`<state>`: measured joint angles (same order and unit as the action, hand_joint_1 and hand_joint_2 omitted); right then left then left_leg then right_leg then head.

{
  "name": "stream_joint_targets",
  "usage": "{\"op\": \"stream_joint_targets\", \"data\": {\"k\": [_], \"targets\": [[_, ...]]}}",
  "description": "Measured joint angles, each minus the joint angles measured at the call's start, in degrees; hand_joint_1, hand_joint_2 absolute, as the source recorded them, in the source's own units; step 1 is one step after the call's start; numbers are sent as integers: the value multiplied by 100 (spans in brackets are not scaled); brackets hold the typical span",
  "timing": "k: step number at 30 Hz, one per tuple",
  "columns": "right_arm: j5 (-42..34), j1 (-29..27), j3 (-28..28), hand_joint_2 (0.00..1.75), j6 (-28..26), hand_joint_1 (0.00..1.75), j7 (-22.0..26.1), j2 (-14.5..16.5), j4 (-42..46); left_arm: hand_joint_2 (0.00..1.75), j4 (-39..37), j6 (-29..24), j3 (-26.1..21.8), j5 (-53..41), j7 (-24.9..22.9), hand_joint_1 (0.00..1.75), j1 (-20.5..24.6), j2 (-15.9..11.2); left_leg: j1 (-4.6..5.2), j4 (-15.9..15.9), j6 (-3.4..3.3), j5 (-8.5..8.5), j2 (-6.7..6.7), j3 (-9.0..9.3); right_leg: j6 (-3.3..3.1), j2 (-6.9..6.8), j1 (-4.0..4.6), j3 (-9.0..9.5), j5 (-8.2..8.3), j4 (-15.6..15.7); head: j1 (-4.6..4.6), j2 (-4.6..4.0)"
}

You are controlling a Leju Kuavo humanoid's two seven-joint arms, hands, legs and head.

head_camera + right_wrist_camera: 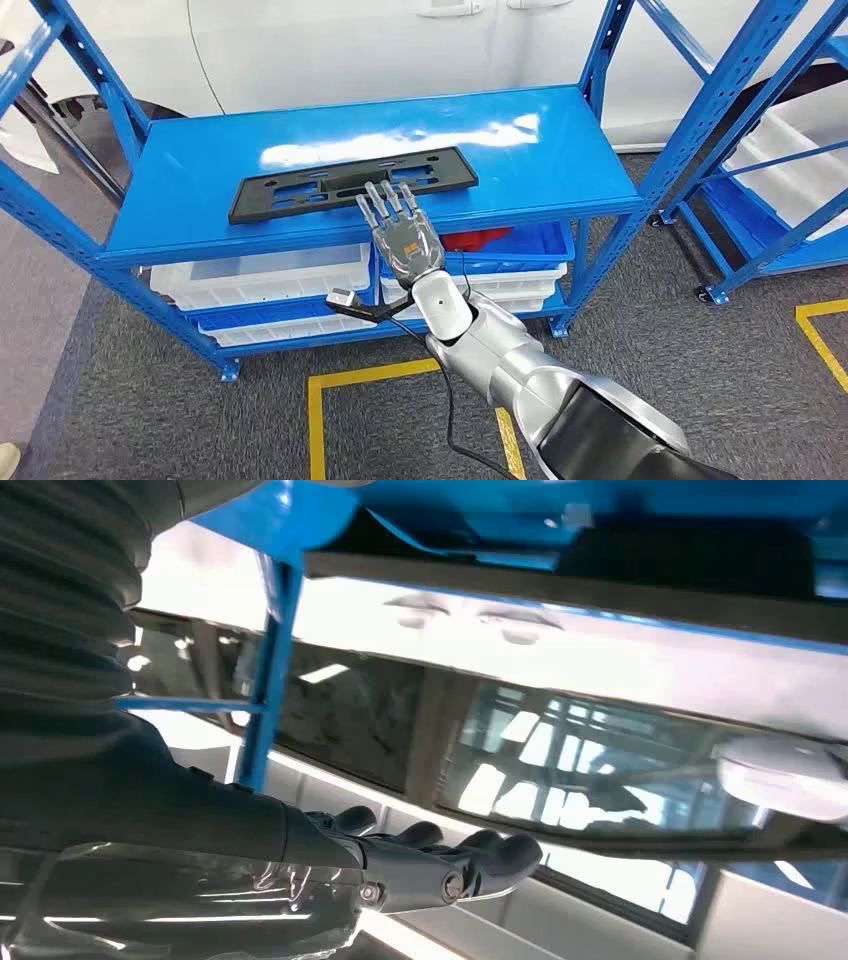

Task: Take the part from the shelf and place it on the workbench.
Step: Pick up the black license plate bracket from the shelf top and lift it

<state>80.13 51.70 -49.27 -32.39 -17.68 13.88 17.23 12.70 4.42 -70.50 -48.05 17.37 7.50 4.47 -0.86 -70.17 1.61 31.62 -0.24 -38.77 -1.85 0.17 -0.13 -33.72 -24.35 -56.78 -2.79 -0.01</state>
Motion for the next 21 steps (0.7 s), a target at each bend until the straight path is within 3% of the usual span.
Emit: {"op": "stream_joint_targets", "data": {"k": [3,5,7,9,12,14,17,18,19,21], "targets": [[3,-33,0,175,4,0,43,21,-22,0,0,-1,-2,4,1,0,-22,-10,-24,-355,45,-41,2,-289,10,3,-5,66,-65,-13,1,-1],[7,-51,4,175,7,0,80,50,-37,0,0,-1,-3,15,4,0,-37,-14,-58,63,77,-445,8,-189,40,10,-17,149,-150,-40,1,-1],[9,-49,14,175,11,0,108,80,-43,0,-1,1,-3,31,11,0,-39,-14,-78,787,83,-810,19,105,98,18,-12,204,-248,-94,1,1],[11,-47,23,175,14,0,128,99,-49,0,-2,2,-4,42,19,0,-41,-14,-72,1106,14,-856,18,242,155,26,18,200,-307,-127,1,1],[15,-49,36,175,15,0,145,116,-55,0,-3,2,-8,45,29,0,-63,-14,-66,1131,-120,-791,3,264,230,23,16,190,-376,-163,2,1],[15,-41,44,175,16,0,151,124,-55,0,-4,3,-10,45,32,0,-63,-14,-72,1150,-194,-760,2,313,280,16,-4,21,-562,-531,3,0],[21,-74,49,175,33,0,166,125,-70,0,-4,4,-10,50,37,0,-66,-15,-56,1152,-252,-688,2,389,306,12,-13,-668,-925,-1685,3,1],[29,-95,50,175,40,0,169,125,-80,0,-4,4,-11,51,38,0,-72,-15,-50,1152,-256,-659,-2,422,302,12,-13,-837,-902,-1886,3,1],[46,-109,50,175,47,0,172,125,-89,0,-4,4,-11,52,40,0,-77,-15,-44,1152,-256,-627,-9,464,289,12,-12,-901,-763,-1867,3,1],[84,-115,52,175,57,0,178,125,-97,0,-4,4,-12,49,44,0,-81,-13,-32,1154,-244,-553,-25,576,220,13,5,-714,-215,-1208,3,1]]}}
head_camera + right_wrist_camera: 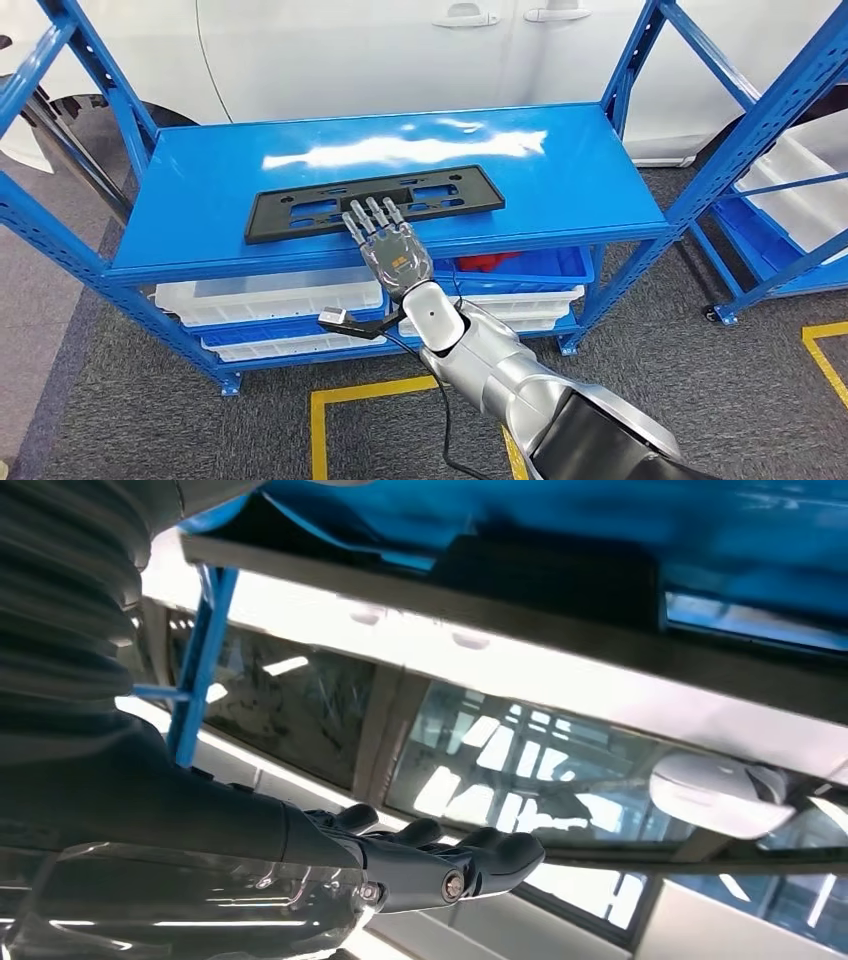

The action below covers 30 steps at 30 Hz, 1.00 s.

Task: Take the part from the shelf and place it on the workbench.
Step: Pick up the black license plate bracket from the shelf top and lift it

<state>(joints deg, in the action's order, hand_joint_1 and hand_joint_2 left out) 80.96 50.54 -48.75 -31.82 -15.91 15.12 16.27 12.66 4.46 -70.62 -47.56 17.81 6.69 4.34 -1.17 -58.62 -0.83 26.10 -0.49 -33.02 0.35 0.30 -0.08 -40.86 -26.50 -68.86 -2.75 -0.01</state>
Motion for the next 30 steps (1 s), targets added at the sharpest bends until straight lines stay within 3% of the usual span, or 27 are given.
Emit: {"op": "stream_joint_targets", "data": {"k": [2,4,7,9,11,12,13,14,16,18,21,23,24,26,27,28,29,30], "targets": [[24,11,3,175,6,0,12,1,-2,0,-7,0,0,-5,3,0,7,16,24,-1,42,77,-10,87,-82,-1,41,283,354,731,0,0],[38,14,5,175,8,0,29,6,-4,0,-15,1,0,-9,3,0,15,28,24,14,104,122,-7,110,-119,3,78,386,344,979,0,1],[91,10,7,175,7,0,49,25,-3,0,-16,3,1,-14,7,0,30,23,13,-19,192,201,20,131,-163,19,41,494,313,1112,-1,0],[119,12,9,175,9,0,69,53,-3,0,-19,4,2,-15,10,0,38,23,3,-482,228,405,29,-83,-204,13,7,609,287,1185,-1,-1],[126,-8,9,175,13,0,92,74,-4,0,-20,4,1,-12,10,0,29,26,-3,-1251,265,649,28,-538,-230,9,7,679,225,1190,-1,0],[127,-29,9,175,14,0,99,80,-5,0,-20,4,1,-10,10,0,21,25,-6,-1511,280,667,29,-732,-228,11,8,716,190,1186,-1,0],[128,-48,9,175,14,0,102,81,-5,0,-20,4,0,-9,9,0,15,25,-8,-1550,289,566,30,-823,-223,12,8,757,153,1181,-1,0],[129,-60,9,175,15,0,105,84,-5,0,-20,4,0,-9,9,0,11,25,-11,-1371,293,358,31,-803,-212,14,5,805,111,1174,-1,0],[139,-65,9,175,14,0,119,100,-5,0,-21,4,1,-9,9,0,7,25,-12,-636,288,-145,38,-547,-172,18,7,902,9,1147,-1,-1],[174,-63,8,175,13,0,149,126,-5,0,-23,4,2,-8,8,0,5,26,0,-94,229,-317,37,-326,-111,32,29,932,-69,1109,0,0],[239,-71,7,175,11,0,206,155,-4,0,-26,4,1,-7,3,0,-11,32,10,0,106,-234,24,-282,-30,37,41,916,-121,1098,-1,0],[288,-73,7,175,10,0,259,178,-3,0,-26,4,0,-3,4,0,-20,43,-2,22,40,-208,20,-249,29,25,29,820,-247,881,0,1],[318,-79,7,175,11,0,291,188,-3,0,-26,4,0,2,4,0,-21,48,-7,32,8,-190,22,-222,55,19,22,674,-373,600,0,1],[378,-121,5,175,24,0,351,198,-4,0,-26,4,-1,13,5,0,-26,49,0,32,-33,-140,21,-172,80,12,13,210,-640,-199,0,1],[404,-152,3,175,39,0,375,201,-4,0,-26,4,-3,19,7,0,-33,49,5,31,-41,-113,17,-142,82,12,9,5,-677,-492,0,1],[427,-180,-2,175,58,0,392,206,-5,0,-26,4,-5,27,10,0,-44,49,10,30,-44,-82,10,-103,74,11,8,-123,-605,-608,0,0],[445,-199,-8,175,76,0,408,216,-5,0,-26,4,-7,37,15,0,-54,49,17,30,-44,-49,3,-55,54,11,11,-143,-426,-505,0,0],[460,-207,-14,175,90,0,419,231,-5,0,-26,4,-9,45,19,0,-61,50,26,32,-41,-12,-4,3,16,11,20,-57,-159,-194,0,0]]}}
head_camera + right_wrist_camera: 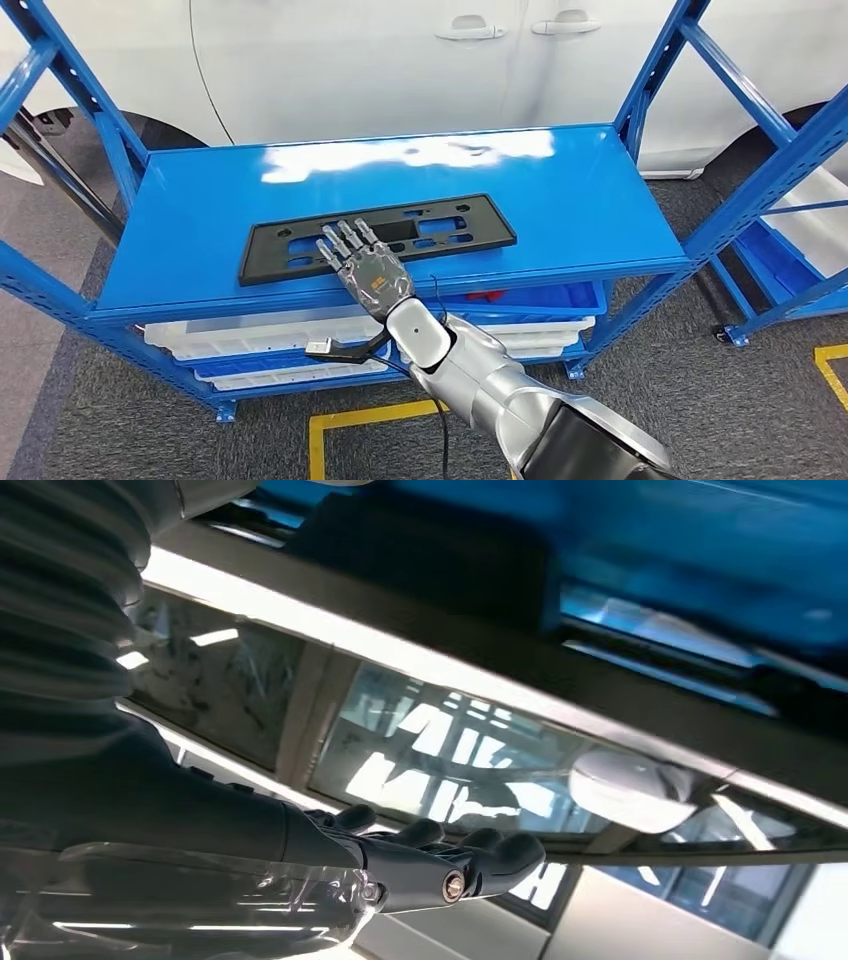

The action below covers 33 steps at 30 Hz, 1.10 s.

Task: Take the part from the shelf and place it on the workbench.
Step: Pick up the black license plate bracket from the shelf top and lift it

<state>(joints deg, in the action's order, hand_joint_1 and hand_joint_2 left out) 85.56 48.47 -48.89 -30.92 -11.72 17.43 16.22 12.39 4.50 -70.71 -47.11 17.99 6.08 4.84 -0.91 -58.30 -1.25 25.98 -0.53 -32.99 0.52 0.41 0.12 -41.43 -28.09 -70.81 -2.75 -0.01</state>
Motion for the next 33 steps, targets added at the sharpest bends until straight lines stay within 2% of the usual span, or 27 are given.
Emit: {"op": "stream_joint_targets", "data": {"k": [1,2,3,5,8,9,10,12,13,14,16,17,18,19,21,23,25,27,28,29,30,32,33], "targets": [[13,-1,-6,175,9,0,6,14,0,0,-3,0,-1,7,3,0,-7,12,4,6,5,39,-4,51,-59,0,21,137,269,411,0,0],[26,3,-9,175,15,0,14,28,0,0,-8,0,-2,10,7,0,-7,25,17,10,19,73,-9,93,-116,-3,46,277,456,770,0,1],[39,7,-12,175,24,0,25,40,0,0,-13,0,-2,14,10,0,-7,38,18,15,41,100,-11,117,-164,-7,73,385,553,1049,1,0],[56,8,-18,175,44,0,55,66,0,0,-21,0,-4,20,19,0,-13,54,10,38,106,130,-6,137,-212,-7,109,465,526,1230,2,0],[65,10,-23,175,67,0,82,121,7,0,-22,1,-6,28,31,0,-16,51,13,-25,187,222,21,161,-234,-1,57,618,506,1403,2,0],[69,15,-24,175,79,0,85,142,9,0,-23,2,-6,30,35,0,-13,51,12,-224,209,314,25,78,-244,-6,33,688,498,1457,2,0],[74,16,-26,175,94,0,90,164,7,0,-24,2,-7,33,37,0,-14,50,-4,-552,231,437,26,-91,-259,-11,29,739,476,1483,2,-1],[90,-4,-31,175,112,0,101,193,6,0,-24,-1,-10,38,38,0,-33,46,-34,-1276,295,636,25,-545,-282,-15,25,806,413,1480,1,-1],[99,-23,-33,175,113,0,105,201,4,0,-24,-3,-12,40,39,0,-48,44,-52,-1460,329,614,26,-705,-278,-11,22,838,376,1468,1,-1],[107,-37,-33,175,112,0,110,203,4,0,-24,-3,-14,41,40,0,-61,43,-72,-1422,361,473,28,-759,-265,-6,14,869,333,1444,1,-1],[121,-44,-33,175,108,0,121,210,5,0,-24,-2,-15,41,53,0,-68,43,-118,-794,415,-14,41,-579,-214,2,-10,922,213,1350,1,0],[126,-40,-33,175,108,0,134,214,6,0,-25,1,-15,40,66,0,-65,43,-118,-457,423,-174,46,-443,-177,3,-7,930,148,1287,1,0],[127,-38,-33,175,109,0,151,215,7,0,-26,3,-15,39,79,0,-59,43,-114,-224,395,-251,49,-345,-140,7,-2,928,97,1239,1,0],[125,-39,-33,175,110,0,174,215,7,0,-27,8,-15,37,91,0,-56,43,-100,-125,353,-237,48,-302,-107,8,8,920,65,1213,2,-1],[102,-39,-33,175,112,0,206,215,8,0,-29,14,-15,33,103,0,-56,43,-87,-113,246,-188,37,-299,-54,8,15,921,39,1215,2,-1],[85,-31,-33,175,113,0,217,215,16,0,-30,19,-15,30,105,0,-60,49,-100,-81,176,-175,34,-263,4,-5,-1,908,-39,1131,2,-2],[76,-22,-33,175,147,0,224,213,24,0,-31,23,-15,27,107,0,-52,54,-110,-55,115,-151,37,-211,60,-10,-27,659,-267,631,2,-1],[52,-36,-33,175,251,0,231,208,19,0,-31,31,-15,25,107,0,-47,54,-105,-52,82,-113,41,-176,95,-10,-47,193,-504,-135,2,-1],[31,-50,-33,175,331,0,233,206,14,0,-31,36,-15,25,107,0,-49,54,-104,-52,79,-93,40,-157,105,-11,-56,10,-524,-376,2,-1],[5,-59,-30,175,420,0,229,203,9,0,-31,42,-15,25,107,0,-52,54,-104,-52,81,-69,37,-133,110,-11,-65,-96,-453,-449,2,0],[-21,-61,-25,175,504,0,222,201,6,0,-31,46,-15,25,107,0,-55,56,-105,-52,90,-43,31,-99,109,-12,-73,-92,-278,-306,2,1],[-62,-49,0,175,639,0,194,196,2,0,-32,50,-16,26,107,0,-57,64,-106,-52,129,21,20,-13,81,-17,-82,164,203,429,3,-1],[-71,-38,13,175,682,0,181,193,1,0,-33,50,-16,27,106,0,-56,68,-95,-57,163,56,15,20,60,-19,-73,307,363,790,3,-1]]}}
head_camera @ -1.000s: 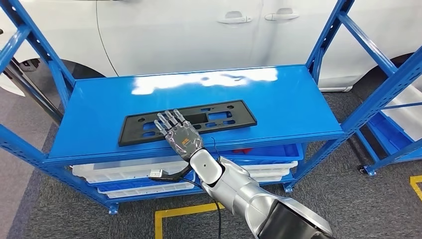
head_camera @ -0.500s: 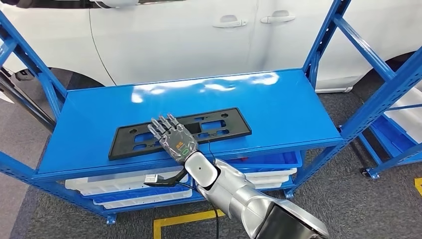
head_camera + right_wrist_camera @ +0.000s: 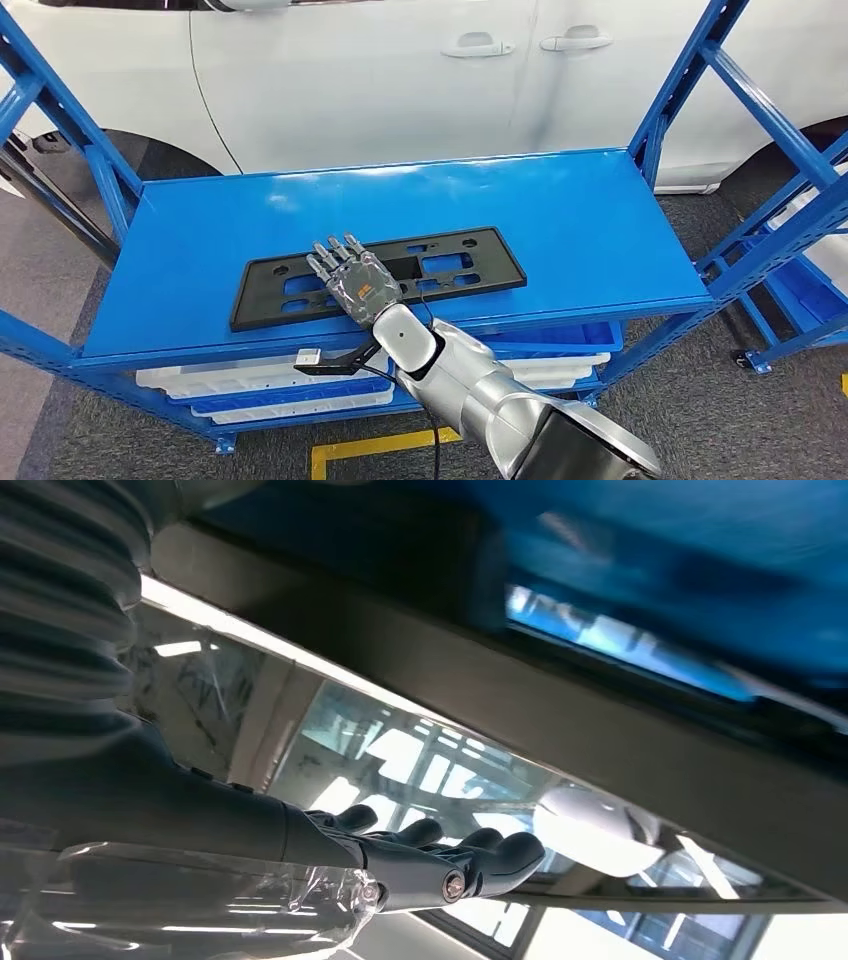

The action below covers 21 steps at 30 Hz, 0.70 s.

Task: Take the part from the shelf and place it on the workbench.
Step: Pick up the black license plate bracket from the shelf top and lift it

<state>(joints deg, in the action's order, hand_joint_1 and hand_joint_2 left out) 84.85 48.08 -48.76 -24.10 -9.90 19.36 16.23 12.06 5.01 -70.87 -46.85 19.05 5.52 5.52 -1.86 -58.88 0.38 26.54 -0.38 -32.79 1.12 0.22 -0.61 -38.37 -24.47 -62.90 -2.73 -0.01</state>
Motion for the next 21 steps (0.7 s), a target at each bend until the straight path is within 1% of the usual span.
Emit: {"op": "stream_joint_targets", "data": {"k": [1,2,3,5,6,7,8,9,10,11,12,13,14,15,16,17,18,20,21], "targets": [[-9,9,13,175,41,0,-16,-2,-1,0,-1,0,1,1,0,0,1,2,10,4,37,26,-2,22,-24,1,13,97,81,239,0,0],[-20,16,25,175,84,0,-37,-5,-1,0,-1,1,1,0,-1,0,2,2,18,12,74,45,-1,32,-51,5,30,136,77,339,-1,0],[-32,24,39,175,135,0,-72,-11,-2,0,-2,3,1,-2,-1,0,4,2,22,31,113,58,2,47,-83,14,46,147,53,362,-1,0],[-53,38,82,175,254,0,-181,-27,-2,0,-2,9,1,-8,-1,0,8,2,6,40,176,102,16,85,-159,28,33,202,41,406,-2,0],[-57,52,104,175,318,43,-239,-36,-3,0,-3,13,1,-13,-1,0,13,5,2,-48,195,164,22,66,-199,28,24,246,34,438,-2,1],[-64,71,127,175,415,86,-291,-45,-5,0,-4,15,1,-14,-1,0,18,9,1,-281,204,283,26,-33,-232,25,16,292,27,466,-3,1],[-73,89,152,175,544,130,-331,-56,-10,0,-5,16,1,-10,2,0,20,11,2,-632,206,431,29,-206,-260,22,26,323,12,475,-2,1],[-84,103,183,175,720,174,-363,-71,-19,0,-6,18,-2,-2,6,0,18,11,6,-1042,207,575,28,-435,-286,20,41,344,-6,474,-2,1],[-93,112,218,175,922,175,-396,-89,-30,0,-6,20,-9,14,13,0,14,9,10,-1388,206,658,28,-652,-303,24,59,361,-24,471,-2,1],[-99,123,253,175,1118,175,-422,-104,-39,0,-6,24,-17,30,21,0,6,6,14,-1543,198,624,28,-785,-314,31,76,384,-46,468,-2,0],[-103,136,282,175,1293,175,-451,-115,-48,0,-6,30,-25,43,28,0,1,4,19,-1466,182,472,28,-808,-317,41,90,415,-71,464,-3,0],[-103,150,304,175,1421,175,-478,-120,-51,0,-6,37,-29,50,33,0,-1,3,23,-1178,158,236,28,-720,-313,50,100,456,-101,459,-2,0],[-103,162,319,175,1515,175,-499,-121,-54,0,-6,43,-31,53,37,0,-1,3,31,-782,127,-8,29,-578,-303,58,107,497,-135,454,-2,-1],[-100,171,329,175,1571,175,-520,-124,-57,0,-6,45,-32,54,40,0,3,3,47,-419,98,-174,29,-427,-285,63,123,521,-166,438,-1,-1],[-96,179,339,175,1604,175,-537,-126,-59,0,-6,46,-33,55,43,0,10,3,63,-172,72,-260,27,-324,-261,70,132,528,-186,428,-1,0],[-93,192,353,175,1627,175,-552,-129,-61,0,-6,44,-34,56,48,0,15,3,80,-46,51,-270,23,-273,-236,77,137,524,-197,424,-2,1],[-91,209,369,175,1645,175,-565,-132,-61,0,-6,39,-37,57,53,0,18,3,95,-20,33,-249,18,-256,-210,82,142,519,-200,425,-2,1],[-89,245,404,175,1670,175,-573,-136,-56,0,-7,22,-49,58,67,0,22,8,71,24,-17,-257,16,-239,-153,82,141,528,-229,419,-1,1],[-88,258,419,175,1675,175,-569,-138,-54,0,-7,12,-56,59,75,0,28,12,54,50,-48,-264,21,-223,-120,73,139,495,-302,326,-1,1]]}}
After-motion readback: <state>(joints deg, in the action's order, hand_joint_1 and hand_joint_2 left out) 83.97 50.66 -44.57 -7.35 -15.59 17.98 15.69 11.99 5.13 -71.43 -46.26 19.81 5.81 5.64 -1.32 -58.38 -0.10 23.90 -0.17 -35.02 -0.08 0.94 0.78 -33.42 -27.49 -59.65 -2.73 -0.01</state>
